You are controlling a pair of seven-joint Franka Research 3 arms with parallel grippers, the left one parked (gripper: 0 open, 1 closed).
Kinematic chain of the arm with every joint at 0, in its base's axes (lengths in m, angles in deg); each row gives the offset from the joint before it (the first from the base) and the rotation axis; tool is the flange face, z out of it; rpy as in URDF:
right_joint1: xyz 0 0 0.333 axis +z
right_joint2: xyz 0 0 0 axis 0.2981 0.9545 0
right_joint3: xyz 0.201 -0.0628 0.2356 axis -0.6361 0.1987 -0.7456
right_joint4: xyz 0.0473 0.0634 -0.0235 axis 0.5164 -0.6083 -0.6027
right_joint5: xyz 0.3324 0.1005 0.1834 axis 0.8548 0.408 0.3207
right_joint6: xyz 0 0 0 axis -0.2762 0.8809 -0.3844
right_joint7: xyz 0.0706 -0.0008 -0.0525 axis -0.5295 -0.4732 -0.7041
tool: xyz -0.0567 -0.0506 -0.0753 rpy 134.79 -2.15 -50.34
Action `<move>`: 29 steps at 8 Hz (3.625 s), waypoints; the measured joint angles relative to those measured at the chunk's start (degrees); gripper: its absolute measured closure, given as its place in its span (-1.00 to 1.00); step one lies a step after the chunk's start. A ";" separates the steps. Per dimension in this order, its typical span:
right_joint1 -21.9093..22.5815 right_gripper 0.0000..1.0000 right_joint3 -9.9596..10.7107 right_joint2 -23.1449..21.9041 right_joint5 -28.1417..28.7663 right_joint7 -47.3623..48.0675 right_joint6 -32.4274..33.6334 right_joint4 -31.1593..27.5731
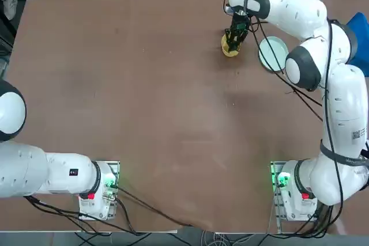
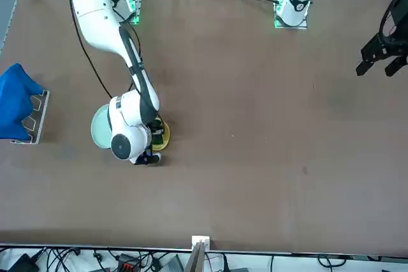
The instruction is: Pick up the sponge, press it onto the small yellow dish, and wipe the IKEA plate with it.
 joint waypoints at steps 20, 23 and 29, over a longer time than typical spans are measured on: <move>-0.12 0.58 3.75 -23.02 -8.79 -0.89 -10.22 -16.38; -0.27 0.58 5.75 -30.56 -8.99 -2.87 -25.25 -34.64; -2.44 0.58 8.05 -34.96 -9.08 -6.47 -38.55 -53.20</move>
